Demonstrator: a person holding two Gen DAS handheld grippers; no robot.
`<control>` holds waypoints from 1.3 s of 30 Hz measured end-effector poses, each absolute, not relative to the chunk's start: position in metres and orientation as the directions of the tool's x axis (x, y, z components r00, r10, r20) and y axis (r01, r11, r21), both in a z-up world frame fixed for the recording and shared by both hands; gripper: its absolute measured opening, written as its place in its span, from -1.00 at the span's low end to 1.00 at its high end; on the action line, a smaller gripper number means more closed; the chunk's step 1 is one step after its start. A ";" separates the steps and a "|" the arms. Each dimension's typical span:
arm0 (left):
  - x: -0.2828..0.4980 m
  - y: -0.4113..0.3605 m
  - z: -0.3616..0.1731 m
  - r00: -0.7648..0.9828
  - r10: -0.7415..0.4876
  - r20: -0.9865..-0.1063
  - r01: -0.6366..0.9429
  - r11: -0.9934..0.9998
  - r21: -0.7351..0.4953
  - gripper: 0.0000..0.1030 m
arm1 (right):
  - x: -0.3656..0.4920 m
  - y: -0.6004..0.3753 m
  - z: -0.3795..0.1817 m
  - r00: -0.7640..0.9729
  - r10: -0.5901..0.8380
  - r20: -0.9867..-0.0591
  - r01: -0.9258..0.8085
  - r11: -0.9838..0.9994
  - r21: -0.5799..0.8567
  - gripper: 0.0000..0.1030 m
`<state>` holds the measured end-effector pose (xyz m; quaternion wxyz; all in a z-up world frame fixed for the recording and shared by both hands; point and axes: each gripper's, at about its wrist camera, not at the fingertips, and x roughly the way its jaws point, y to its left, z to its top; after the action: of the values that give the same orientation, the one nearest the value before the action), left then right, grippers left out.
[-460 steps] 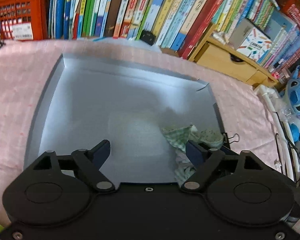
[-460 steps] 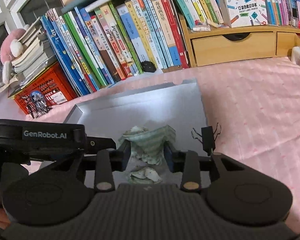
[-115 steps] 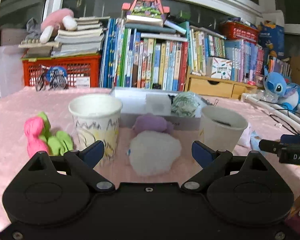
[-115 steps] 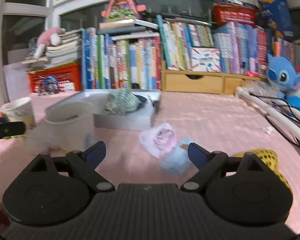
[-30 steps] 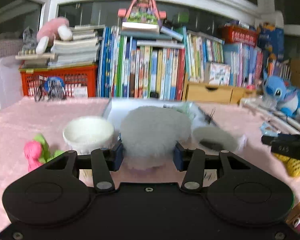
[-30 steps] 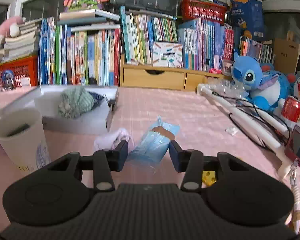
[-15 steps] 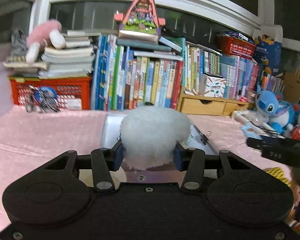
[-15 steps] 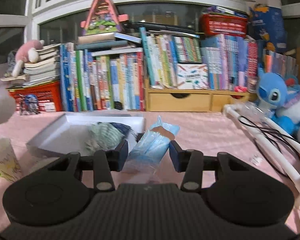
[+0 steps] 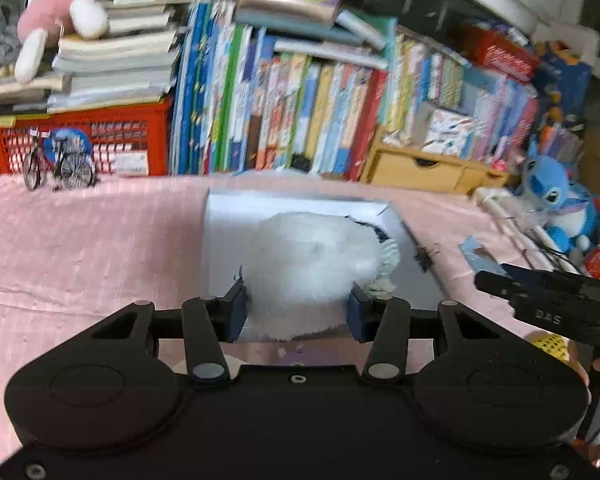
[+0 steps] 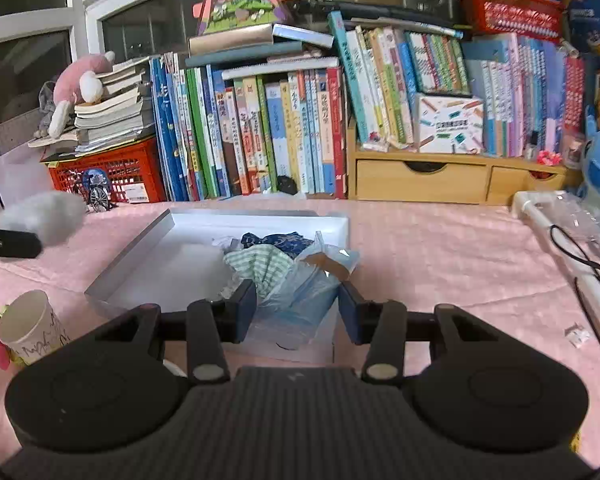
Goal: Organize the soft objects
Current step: 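Lift and carry the fluffy ball and blue packet over the grey tray, then open the left tool to drop the fluffy ball while the right tool drops the packet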
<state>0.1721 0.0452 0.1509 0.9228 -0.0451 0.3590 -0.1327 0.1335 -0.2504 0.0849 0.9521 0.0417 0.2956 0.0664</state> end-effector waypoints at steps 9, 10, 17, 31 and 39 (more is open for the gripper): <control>0.247 0.034 0.118 0.579 -0.234 -0.781 0.114 0.972 -0.207 -0.11 | 0.178 -0.246 0.061 0.730 0.230 -0.644 -0.132 0.972 0.197 -0.04; 0.255 0.033 0.115 0.570 -0.224 -0.791 0.102 0.974 -0.203 -0.11 | 0.182 -0.246 0.058 0.721 0.231 -0.653 -0.125 0.971 0.205 -0.04; 0.287 0.028 0.096 0.517 -0.192 -0.834 0.048 0.980 -0.195 -0.11 | 0.203 -0.246 0.043 0.685 0.259 -0.681 -0.120 0.962 0.244 -0.04; 0.318 0.020 0.076 0.461 -0.167 -0.871 0.013 0.983 -0.182 -0.11 | 0.228 -0.242 0.026 0.649 0.301 -0.699 -0.137 0.950 0.281 -0.04; 0.323 0.018 0.067 0.437 -0.173 -0.883 0.005 0.982 -0.190 -0.09 | 0.232 -0.246 0.018 0.637 0.309 -0.706 -0.133 0.947 0.294 -0.04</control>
<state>0.3231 0.0177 0.0671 0.8439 -0.0795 0.5279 -0.0529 0.2324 -0.2456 0.0177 0.8982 0.1076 0.4079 0.1231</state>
